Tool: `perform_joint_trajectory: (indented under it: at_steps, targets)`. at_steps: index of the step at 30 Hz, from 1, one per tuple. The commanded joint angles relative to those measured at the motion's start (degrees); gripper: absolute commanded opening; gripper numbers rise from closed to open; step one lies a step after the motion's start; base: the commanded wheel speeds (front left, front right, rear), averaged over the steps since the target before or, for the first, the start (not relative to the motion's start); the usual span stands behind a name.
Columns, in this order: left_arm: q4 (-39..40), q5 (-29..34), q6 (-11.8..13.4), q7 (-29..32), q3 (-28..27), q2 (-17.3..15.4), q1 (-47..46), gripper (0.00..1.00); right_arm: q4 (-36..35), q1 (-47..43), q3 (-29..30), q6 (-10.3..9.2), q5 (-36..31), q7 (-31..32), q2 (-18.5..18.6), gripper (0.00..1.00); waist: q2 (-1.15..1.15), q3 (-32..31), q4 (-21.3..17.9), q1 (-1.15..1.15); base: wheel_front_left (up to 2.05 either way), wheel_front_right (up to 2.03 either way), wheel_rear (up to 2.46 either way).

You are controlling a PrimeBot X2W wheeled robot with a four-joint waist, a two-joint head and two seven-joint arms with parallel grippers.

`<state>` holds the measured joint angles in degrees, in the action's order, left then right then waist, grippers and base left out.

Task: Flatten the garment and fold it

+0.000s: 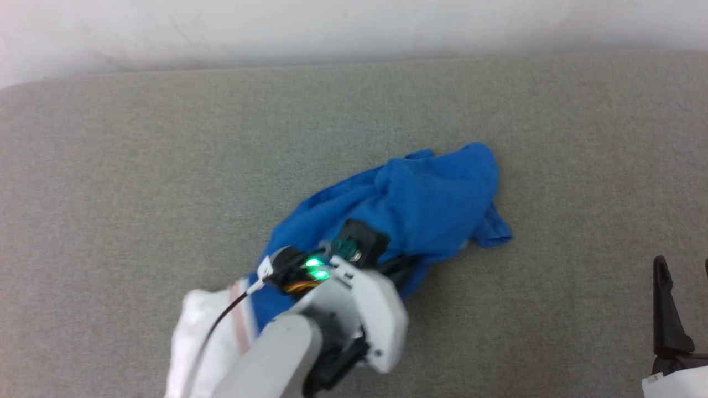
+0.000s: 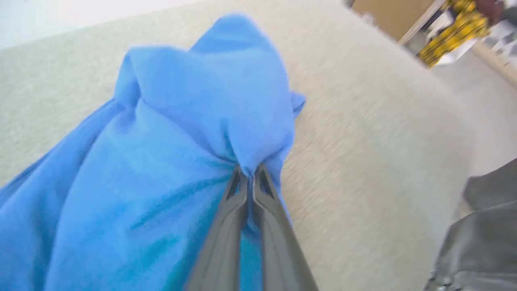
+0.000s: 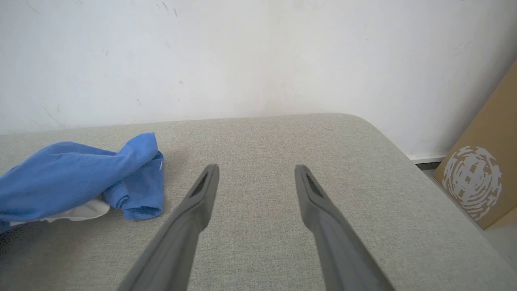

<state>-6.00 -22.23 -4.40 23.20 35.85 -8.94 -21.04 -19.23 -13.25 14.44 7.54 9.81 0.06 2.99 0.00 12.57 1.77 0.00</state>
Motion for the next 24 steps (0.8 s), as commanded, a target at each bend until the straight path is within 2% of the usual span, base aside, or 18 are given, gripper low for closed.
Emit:
perform_joint_trajectory:
  at_steps: [1, 5, 9, 11, 13, 17, 18, 19, 20, 21, 24]
  targets:
    - [1.7, -1.9, 0.4, 0.2, -0.6, 1.6, 0.5, 0.00, 0.1, -0.1, -0.1, -0.05, 0.4, 0.2, -0.1, 1.00, 0.00, -1.5, 1.1, 0.00, 0.00, 0.00, 0.00]
    - [11.3, -11.3, 2.1, 3.9, -2.0, 5.0, 0.7, 0.00, 0.2, -0.6, -0.4, -0.05, 0.5, 0.5, -0.1, 1.00, 0.00, -3.1, 1.8, 0.00, 0.00, 0.00, 0.00]
    - [18.7, -17.4, 6.9, 6.9, -3.0, 5.8, 0.6, 0.00, 0.2, -1.3, -0.7, -0.05, 0.7, 0.5, -0.1, 1.00, 0.00, -3.7, 1.9, 0.00, 0.00, 0.00, 0.00]
    - [19.0, -17.6, 9.5, 7.1, -4.7, 5.6, 0.6, 0.00, 0.3, -1.7, -0.8, -0.05, 0.8, 0.5, -0.1, 1.00, 0.00, -3.6, 1.6, 0.00, 0.00, 0.00, 0.00]
    - [16.3, -15.5, 11.3, 6.8, -6.6, 3.4, 0.9, 0.00, 0.2, -1.9, -0.9, -0.05, 0.8, 0.6, -0.1, 1.00, 0.00, -3.1, 1.2, 0.00, 0.00, 0.00, 0.00]
    - [6.7, -10.1, 13.1, 4.1, -8.5, -2.3, 2.3, 0.00, -0.1, -1.7, -1.3, -0.05, 0.4, 0.9, -0.1, 1.00, 0.00, -2.0, 0.1, 0.00, 0.00, 0.00, 0.00]
    - [4.2, -8.5, 13.4, 3.2, -8.5, -3.4, 2.5, 0.27, -0.2, -1.6, -1.4, -0.05, 0.2, 1.1, -0.1, 1.00, 0.00, -1.7, -0.2, 0.00, 0.00, 0.00, 0.00]
    - [1.9, -7.1, 13.6, 2.4, -8.3, -4.5, 2.6, 0.46, -0.3, -1.4, -1.4, -0.05, 0.1, 1.2, -0.1, 1.00, 0.00, -1.4, -0.5, 0.00, 0.00, 0.00, 0.00]
    - [-0.2, -6.1, 13.9, 1.6, -8.2, -5.2, 2.8, 0.96, -0.5, -1.3, -1.3, -0.05, 0.0, 1.3, -0.1, 1.00, 0.00, -1.2, -0.7, 0.00, 0.00, 0.00, 0.00]
    - [-1.7, -5.4, 14.1, 0.7, -8.2, -5.5, 2.9, 1.00, -0.6, -1.2, -1.2, -0.05, -0.1, 1.5, -0.1, 1.00, 0.00, -1.0, -0.9, 0.00, 0.00, 0.00, 0.00]
    - [-4.0, -4.4, 13.9, -1.9, -7.8, -5.4, 2.7, 1.00, -0.9, -1.1, -0.8, -0.05, -0.2, 1.7, -0.1, 1.00, 0.00, -0.7, -0.9, 0.00, 0.00, 0.00, 0.00]
